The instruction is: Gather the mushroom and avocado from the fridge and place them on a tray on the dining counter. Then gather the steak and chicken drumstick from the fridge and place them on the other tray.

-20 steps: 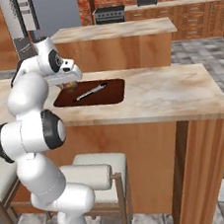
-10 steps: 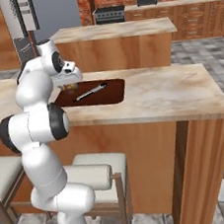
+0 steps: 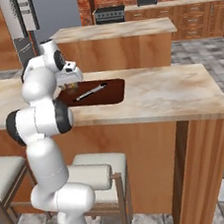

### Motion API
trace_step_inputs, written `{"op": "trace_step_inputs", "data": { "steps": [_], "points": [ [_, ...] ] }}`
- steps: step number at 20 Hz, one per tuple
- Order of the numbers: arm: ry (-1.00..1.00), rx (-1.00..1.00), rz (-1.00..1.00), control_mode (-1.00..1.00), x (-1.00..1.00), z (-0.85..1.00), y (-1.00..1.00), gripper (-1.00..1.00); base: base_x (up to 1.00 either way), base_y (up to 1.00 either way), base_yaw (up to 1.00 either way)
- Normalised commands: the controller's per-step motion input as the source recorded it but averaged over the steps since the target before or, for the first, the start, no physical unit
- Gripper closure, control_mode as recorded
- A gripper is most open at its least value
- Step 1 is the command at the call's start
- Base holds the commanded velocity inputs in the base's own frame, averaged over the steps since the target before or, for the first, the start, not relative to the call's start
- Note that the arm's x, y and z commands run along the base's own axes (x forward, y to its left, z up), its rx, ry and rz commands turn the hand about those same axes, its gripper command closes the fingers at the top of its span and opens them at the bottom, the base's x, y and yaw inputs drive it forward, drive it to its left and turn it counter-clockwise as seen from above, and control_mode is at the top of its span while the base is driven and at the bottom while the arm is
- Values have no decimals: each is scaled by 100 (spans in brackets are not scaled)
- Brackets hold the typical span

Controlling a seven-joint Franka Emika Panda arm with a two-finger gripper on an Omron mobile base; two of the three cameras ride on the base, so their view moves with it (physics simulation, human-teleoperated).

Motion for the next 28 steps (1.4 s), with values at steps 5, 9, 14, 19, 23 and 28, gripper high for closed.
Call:
{"op": "trace_step_inputs", "data": {
  "steps": [5,9,14,19,23,28],
  "points": [
    [4,1,0,-100,19,-18,3,-100,0,0,0],
    [3,4,0,-100,-1,-6,0,-100,0,0,0],
    [1,4,0,-100,-8,-1,-3,-100,0,0,0],
    [-2,2,0,-100,-4,0,-6,-100,0,0,0],
    [-10,0,0,-100,-9,0,-1,-100,0,0,0],
    [-19,0,0,-100,-23,3,-6,-100,0,0,0]
  ]
}}
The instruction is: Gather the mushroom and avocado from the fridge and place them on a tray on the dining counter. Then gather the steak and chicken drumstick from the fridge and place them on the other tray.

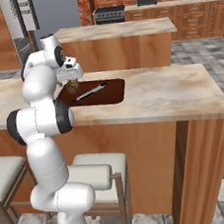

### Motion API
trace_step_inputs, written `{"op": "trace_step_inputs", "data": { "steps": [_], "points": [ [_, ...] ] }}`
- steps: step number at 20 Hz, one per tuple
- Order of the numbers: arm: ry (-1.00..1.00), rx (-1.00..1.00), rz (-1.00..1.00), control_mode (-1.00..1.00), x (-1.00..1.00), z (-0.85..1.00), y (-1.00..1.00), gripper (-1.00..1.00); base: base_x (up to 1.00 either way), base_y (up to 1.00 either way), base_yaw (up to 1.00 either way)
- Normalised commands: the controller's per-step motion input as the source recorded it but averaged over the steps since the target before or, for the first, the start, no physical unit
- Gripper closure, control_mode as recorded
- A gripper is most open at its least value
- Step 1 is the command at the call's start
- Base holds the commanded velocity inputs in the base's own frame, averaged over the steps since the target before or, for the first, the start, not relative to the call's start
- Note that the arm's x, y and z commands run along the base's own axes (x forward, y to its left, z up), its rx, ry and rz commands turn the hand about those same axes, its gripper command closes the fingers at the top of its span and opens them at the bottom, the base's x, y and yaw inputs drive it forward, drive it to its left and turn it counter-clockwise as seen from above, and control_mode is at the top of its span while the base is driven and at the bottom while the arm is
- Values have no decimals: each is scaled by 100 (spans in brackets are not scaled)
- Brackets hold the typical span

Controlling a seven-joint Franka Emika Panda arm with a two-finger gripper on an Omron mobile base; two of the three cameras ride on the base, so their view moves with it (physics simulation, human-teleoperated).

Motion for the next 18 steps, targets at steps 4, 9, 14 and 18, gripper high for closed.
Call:
{"op": "trace_step_inputs", "data": {
  "steps": [4,9,14,18],
  "points": [
    [-18,0,0,-100,-30,17,-16,-100,0,0,0],
    [-19,1,0,-100,-33,25,-18,-100,0,0,0],
    [-23,0,-1,-100,-46,32,-15,-100,0,0,0],
    [-25,2,-2,-100,-72,33,-7,-100,0,0,0]
  ]
}}
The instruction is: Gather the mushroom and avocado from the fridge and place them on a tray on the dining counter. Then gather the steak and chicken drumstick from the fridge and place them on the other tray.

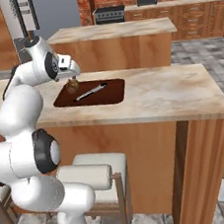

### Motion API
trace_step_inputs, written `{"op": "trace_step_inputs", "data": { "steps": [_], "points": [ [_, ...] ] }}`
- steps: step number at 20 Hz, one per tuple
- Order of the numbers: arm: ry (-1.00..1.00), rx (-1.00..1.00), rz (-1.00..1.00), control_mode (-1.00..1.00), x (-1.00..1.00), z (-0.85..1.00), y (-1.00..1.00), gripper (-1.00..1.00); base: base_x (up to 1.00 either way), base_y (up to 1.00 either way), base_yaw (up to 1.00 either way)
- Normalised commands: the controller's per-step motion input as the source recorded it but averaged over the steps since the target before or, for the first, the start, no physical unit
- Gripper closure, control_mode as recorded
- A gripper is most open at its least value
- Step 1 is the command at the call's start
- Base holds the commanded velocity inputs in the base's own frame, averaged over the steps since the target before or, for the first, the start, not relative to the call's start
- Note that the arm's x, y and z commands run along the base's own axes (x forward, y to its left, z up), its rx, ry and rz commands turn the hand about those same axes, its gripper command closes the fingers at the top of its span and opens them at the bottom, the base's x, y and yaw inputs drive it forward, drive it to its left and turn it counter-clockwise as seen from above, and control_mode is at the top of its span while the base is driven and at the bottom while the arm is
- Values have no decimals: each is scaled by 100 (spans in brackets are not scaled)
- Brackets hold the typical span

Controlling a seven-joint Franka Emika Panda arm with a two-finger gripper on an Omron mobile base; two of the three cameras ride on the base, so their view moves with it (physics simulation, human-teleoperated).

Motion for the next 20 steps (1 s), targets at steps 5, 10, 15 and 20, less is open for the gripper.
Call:
{"op": "trace_step_inputs", "data": {
  "steps": [5,10,15,20],
  "points": [
    [-21,5,-3,-100,-89,28,-10,-100,0,0,0],
    [-17,9,0,-100,-91,25,-35,-100,0,0,0],
    [-15,8,1,-100,-99,5,-65,-100,0,0,0],
    [-11,4,4,-100,-100,0,-76,-100,0,0,0]
  ]
}}
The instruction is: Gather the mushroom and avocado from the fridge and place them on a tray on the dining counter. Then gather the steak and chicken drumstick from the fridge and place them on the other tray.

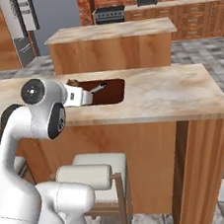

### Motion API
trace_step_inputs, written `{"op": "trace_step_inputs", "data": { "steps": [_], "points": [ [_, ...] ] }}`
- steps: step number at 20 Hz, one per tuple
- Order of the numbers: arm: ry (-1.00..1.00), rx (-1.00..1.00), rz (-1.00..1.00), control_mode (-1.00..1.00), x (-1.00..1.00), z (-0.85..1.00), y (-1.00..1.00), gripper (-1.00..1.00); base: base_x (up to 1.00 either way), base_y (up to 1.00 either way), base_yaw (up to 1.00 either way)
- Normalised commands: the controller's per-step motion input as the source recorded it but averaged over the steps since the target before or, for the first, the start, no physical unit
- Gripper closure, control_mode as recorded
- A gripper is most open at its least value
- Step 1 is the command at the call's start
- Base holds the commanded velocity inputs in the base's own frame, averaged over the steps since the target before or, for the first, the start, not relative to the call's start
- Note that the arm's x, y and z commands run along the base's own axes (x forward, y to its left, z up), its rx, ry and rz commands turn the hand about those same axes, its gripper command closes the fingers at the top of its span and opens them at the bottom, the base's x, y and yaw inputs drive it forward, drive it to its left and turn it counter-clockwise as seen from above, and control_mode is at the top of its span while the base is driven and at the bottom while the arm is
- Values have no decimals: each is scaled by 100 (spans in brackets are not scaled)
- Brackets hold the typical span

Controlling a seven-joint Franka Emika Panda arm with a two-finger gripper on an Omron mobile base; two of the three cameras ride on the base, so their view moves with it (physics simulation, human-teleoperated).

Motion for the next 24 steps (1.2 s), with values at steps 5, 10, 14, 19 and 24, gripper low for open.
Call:
{"op": "trace_step_inputs", "data": {
  "steps": [5,10,14,19,24],
  "points": [
    [-11,4,6,-100,-100,-1,-75,-100,0,0,0],
    [-4,1,0,-100,-46,-1,-14,-100,0,0,0],
    [0,0,0,-100,-2,-1,1,-100,0,0,0],
    [-6,3,-8,100,-45,-2,-15,-100,-14,-11,-3],
    [0,0,0,100,0,0,0,-100,-62,-90,-12]
  ]
}}
